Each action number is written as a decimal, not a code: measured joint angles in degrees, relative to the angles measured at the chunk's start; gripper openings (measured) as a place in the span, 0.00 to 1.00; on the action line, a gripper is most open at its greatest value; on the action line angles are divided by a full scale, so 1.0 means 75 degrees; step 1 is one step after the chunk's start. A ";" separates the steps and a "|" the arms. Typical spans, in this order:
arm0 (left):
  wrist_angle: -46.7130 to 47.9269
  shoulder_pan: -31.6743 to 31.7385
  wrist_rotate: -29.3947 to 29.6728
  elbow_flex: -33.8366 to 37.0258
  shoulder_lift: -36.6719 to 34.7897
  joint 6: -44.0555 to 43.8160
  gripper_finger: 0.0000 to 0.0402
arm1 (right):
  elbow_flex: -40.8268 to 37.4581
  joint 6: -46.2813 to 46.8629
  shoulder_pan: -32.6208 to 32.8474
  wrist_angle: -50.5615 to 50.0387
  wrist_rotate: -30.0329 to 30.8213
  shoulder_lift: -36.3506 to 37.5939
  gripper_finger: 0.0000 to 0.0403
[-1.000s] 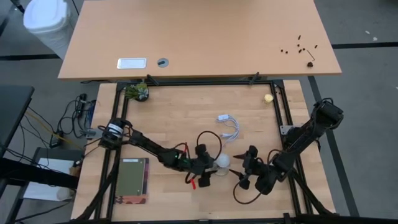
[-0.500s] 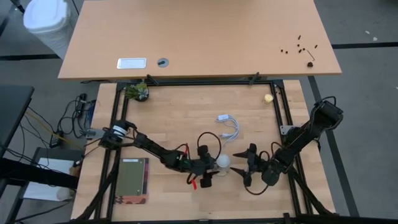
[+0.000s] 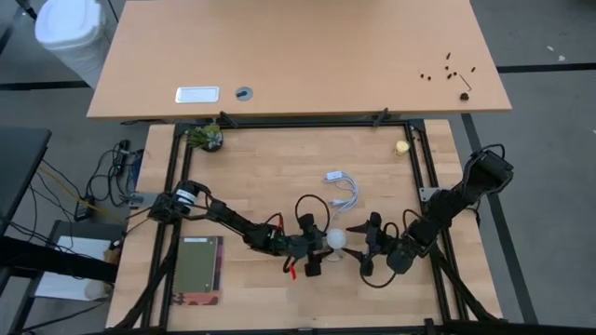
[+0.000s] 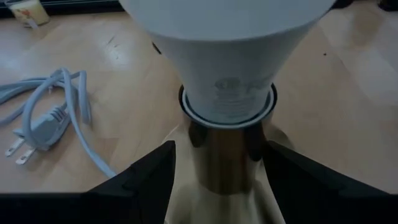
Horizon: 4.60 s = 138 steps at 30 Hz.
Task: Screw lightbulb
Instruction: Remove the lightbulb from the lamp
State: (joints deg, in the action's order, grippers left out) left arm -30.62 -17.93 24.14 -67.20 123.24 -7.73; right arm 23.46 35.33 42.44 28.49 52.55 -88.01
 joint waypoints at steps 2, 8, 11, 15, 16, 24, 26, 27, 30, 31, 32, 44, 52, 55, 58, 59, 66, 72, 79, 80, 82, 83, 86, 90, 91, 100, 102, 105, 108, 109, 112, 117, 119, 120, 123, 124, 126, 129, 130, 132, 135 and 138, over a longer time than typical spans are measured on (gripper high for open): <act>-0.0017 0.0030 0.0003 0.0000 0.0000 0.0019 0.61 | 0.0000 0.0000 -0.0126 -0.0014 -0.0023 0.0000 0.78; -0.0226 0.0097 -0.0173 0.0000 0.0000 0.0034 0.61 | 0.0000 -0.0098 -0.0400 0.0025 -0.0478 0.0000 0.77; -0.0363 0.0168 -0.0394 0.0000 0.0000 0.0089 0.61 | 0.0003 -0.0329 -0.0397 0.0280 -0.0608 0.0000 0.77; -0.0390 0.0232 -0.0496 0.0000 -0.0003 0.0238 0.61 | 0.0003 -0.0460 -0.0417 0.0220 -0.0618 0.0000 0.77; -0.0390 0.0235 -0.0496 0.0000 -0.0003 0.0263 0.61 | 0.0003 -0.0418 -0.0430 0.0157 -0.0618 0.0000 0.77; -0.0358 0.0209 -0.0496 0.0000 -0.0003 0.0402 0.60 | 0.0003 -0.0276 -0.0368 0.0268 -0.0898 0.0000 0.76; -0.0358 0.0209 -0.0496 0.0000 -0.0006 0.0402 0.58 | 0.0003 -0.0277 -0.0335 0.0383 -0.1009 0.0000 0.76; -0.0358 0.0206 -0.0496 0.0000 -0.0006 0.0402 0.57 | 0.0003 -0.0276 -0.0316 0.0388 -0.1016 0.0000 0.76; -0.0369 0.0219 -0.0497 0.0000 -0.0006 0.0399 0.53 | 0.0003 -0.0256 -0.0256 0.0411 -0.0995 0.0000 0.76; -0.0372 0.0238 -0.0507 0.0000 -0.0006 0.0399 0.52 | 0.0003 -0.0254 -0.0239 0.0430 -0.0946 0.0000 0.76; -0.0372 0.0266 -0.0512 0.0000 -0.0006 0.0384 0.51 | 0.0009 -0.0254 -0.0227 0.0457 -0.0883 0.0000 0.75; -0.0356 0.0466 -0.0487 0.0000 -0.0009 0.0172 0.49 | 0.0493 -0.0336 -0.0119 -0.0091 -0.0758 0.0000 0.72; -0.0302 0.0452 -0.0472 -0.0003 -0.0015 -0.0229 0.49 | 0.0583 0.0699 0.0420 -0.0473 0.0597 0.0000 0.72; -0.0296 0.0425 -0.0398 -0.0003 -0.0015 -0.0239 0.49 | 0.0843 0.0401 0.0464 -0.0560 0.0864 0.0000 0.72; -0.0291 0.0425 -0.0343 -0.0003 -0.0015 -0.0258 0.48 | 0.1108 0.0233 0.0374 -0.0848 0.0960 -0.0065 0.72; -0.0283 0.0425 -0.0332 -0.0003 -0.0017 -0.0264 0.48 | 0.1189 0.0243 0.0368 -0.0868 0.1068 -0.0169 0.72; -0.0242 0.0425 -0.0312 -0.0003 -0.0020 -0.0262 0.48 | 0.1817 0.0729 0.0919 -0.0898 0.2594 -0.1503 0.72; -0.0212 0.0419 -0.0322 -0.0003 -0.0020 -0.0246 0.48 | 0.2089 0.0695 0.0905 -0.0897 0.3345 -0.2161 0.72; -0.0183 0.0419 -0.0347 -0.0009 -0.0020 -0.0256 0.48 | 0.2092 0.0629 0.0509 -0.0900 0.3873 -0.2249 0.72; -0.0183 0.0419 -0.0350 -0.0009 -0.0020 -0.0256 0.48 | 0.2092 0.0578 0.0426 -0.0892 0.3874 -0.2244 0.72; -0.0191 0.0419 -0.0350 -0.0009 -0.0020 -0.0258 0.48 | 0.2092 0.0490 0.0224 -0.0880 0.3719 -0.2244 0.73; -0.0192 0.0419 -0.0356 -0.0009 -0.0020 -0.0259 0.48 | 0.2092 0.0495 0.0116 -0.0830 0.3531 -0.2244 0.73; -0.0183 0.0419 -0.0365 -0.0009 -0.0020 -0.0259 0.48 | 0.2090 0.0521 -0.0174 -0.0648 0.2870 -0.2250 0.74; -0.0178 0.0419 -0.0371 -0.0009 -0.0020 -0.0262 0.48 | 0.2090 0.0450 -0.0442 -0.0351 0.2406 -0.2250 0.77; -0.0177 0.0419 -0.0370 -0.0009 -0.0020 -0.0262 0.48 | 0.2089 0.0398 -0.0477 -0.0264 0.2404 -0.2253 0.78; -0.0171 0.0419 -0.0373 -0.0009 -0.0020 -0.0262 0.48 | 0.2087 -0.0490 -0.0421 0.0315 0.3038 -0.2253 0.78; -0.0172 0.0419 -0.0375 -0.0009 -0.0020 -0.0264 0.48 | 0.2087 -0.0527 -0.0389 0.0315 0.3132 -0.2253 0.76; -0.0168 0.0419 -0.0408 -0.0009 -0.0020 -0.0264 0.48 | 0.2087 -0.0536 -0.0390 0.0314 0.2986 -0.2253 0.73; -0.0168 0.0419 -0.0411 -0.0009 -0.0020 -0.0262 0.48 | 0.2087 -0.0536 -0.0473 0.0312 0.2707 -0.2253 0.71; -0.0168 0.0416 -0.0414 -0.0009 -0.0020 -0.0262 0.48 | 0.2087 -0.0536 -0.0496 0.0312 0.2641 -0.2253 0.70; -0.0168 0.0419 -0.0436 -0.0009 -0.0020 -0.0264 0.48 | 0.2087 -0.0539 -0.0551 0.0312 0.2586 -0.2253 0.69; -0.0168 0.0419 -0.0461 -0.0006 -0.0020 -0.0262 0.48 | 0.2087 -0.0536 -0.0578 0.0315 0.2559 -0.2253 0.69; -0.0168 0.0419 -0.0461 -0.0006 -0.0020 -0.0262 0.48 | 0.2084 -0.0536 -0.0578 0.0353 0.2556 -0.2253 0.69; -0.0168 0.0419 -0.0461 -0.0006 -0.0020 -0.0262 0.48 | 0.2084 -0.0536 -0.0578 0.0396 0.2556 -0.2253 0.69; -0.0171 0.0419 -0.0461 -0.0006 -0.0017 -0.0262 0.48 | 0.2084 -0.0536 -0.0604 0.0434 0.2559 -0.2253 0.68; -0.0169 0.0419 -0.0461 -0.0006 -0.0017 -0.0262 0.48 | 0.2084 -0.0536 -0.0623 0.0434 0.2559 -0.2253 0.67; -0.0169 0.0419 -0.0461 -0.0003 -0.0017 -0.0265 0.48 | 0.2084 -0.0538 -0.0649 0.0434 0.2559 -0.2253 0.66; -0.0171 0.0419 -0.0461 -0.0003 -0.0017 -0.0268 0.48 | 0.2081 -0.0544 -0.0671 0.0434 0.2584 -0.2256 0.64; -0.0171 0.0419 -0.0461 -0.0003 -0.0017 -0.0268 0.48 | 0.2080 -0.0562 -0.0671 0.0431 0.2588 -0.2259 0.63; -0.0171 0.0419 -0.0461 -0.0003 -0.0017 -0.0268 0.48 | 0.2078 -0.0597 -0.0671 0.0431 0.2588 -0.2261 0.62; -0.0176 0.0419 -0.0461 -0.0003 -0.0017 -0.0268 0.48 | 0.2078 -0.0649 -0.0671 0.0431 0.2588 -0.2264 0.60; -0.0180 0.0419 -0.0458 -0.0003 -0.0017 -0.0268 0.48 | 0.2075 -0.0711 -0.0671 0.0432 0.2579 -0.2264 0.59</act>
State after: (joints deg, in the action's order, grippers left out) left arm -31.97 -14.79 20.71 -67.22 123.11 -9.74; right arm 39.03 30.00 37.41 31.73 71.89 -104.99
